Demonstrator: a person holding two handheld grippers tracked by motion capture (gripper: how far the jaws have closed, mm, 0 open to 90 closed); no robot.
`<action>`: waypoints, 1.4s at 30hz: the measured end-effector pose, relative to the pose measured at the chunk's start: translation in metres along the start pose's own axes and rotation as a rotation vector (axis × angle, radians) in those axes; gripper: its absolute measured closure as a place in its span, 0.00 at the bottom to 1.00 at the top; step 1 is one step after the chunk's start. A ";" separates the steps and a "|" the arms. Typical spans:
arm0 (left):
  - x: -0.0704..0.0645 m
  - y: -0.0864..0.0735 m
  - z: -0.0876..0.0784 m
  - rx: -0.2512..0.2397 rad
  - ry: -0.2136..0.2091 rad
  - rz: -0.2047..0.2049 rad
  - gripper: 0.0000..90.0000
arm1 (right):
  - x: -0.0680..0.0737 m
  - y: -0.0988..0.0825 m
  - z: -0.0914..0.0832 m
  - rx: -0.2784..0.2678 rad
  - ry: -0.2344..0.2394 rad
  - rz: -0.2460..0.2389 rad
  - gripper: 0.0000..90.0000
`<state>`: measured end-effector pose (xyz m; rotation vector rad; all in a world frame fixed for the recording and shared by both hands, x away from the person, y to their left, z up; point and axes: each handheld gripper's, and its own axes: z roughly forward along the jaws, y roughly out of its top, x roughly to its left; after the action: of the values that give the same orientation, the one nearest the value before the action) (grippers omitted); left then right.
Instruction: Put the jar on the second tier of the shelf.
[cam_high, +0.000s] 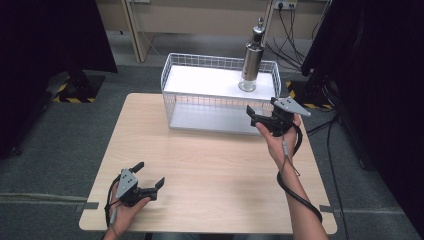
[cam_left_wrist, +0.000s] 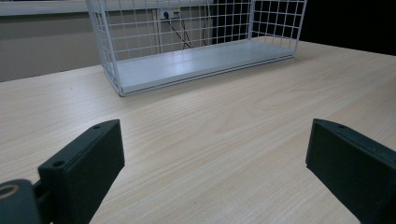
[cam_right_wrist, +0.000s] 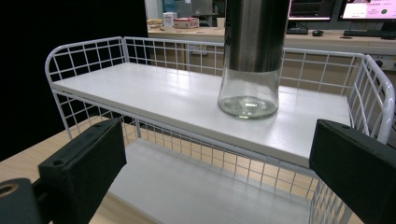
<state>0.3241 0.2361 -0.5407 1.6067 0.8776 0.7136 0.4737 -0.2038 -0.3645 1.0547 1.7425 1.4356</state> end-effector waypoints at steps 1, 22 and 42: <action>0.000 0.000 0.000 0.000 0.000 0.000 0.05 | 0.000 -0.002 -0.001 0.003 0.000 0.000 0.05; 0.000 0.000 0.000 0.002 0.001 0.001 0.05 | 0.003 -0.042 -0.016 0.052 0.016 -0.009 0.04; 0.000 0.000 0.000 0.002 0.002 0.003 0.05 | 0.006 -0.070 -0.033 0.078 0.009 -0.023 0.04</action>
<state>0.3241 0.2355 -0.5407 1.6092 0.8778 0.7173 0.4297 -0.2200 -0.4265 1.0665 1.8247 1.3702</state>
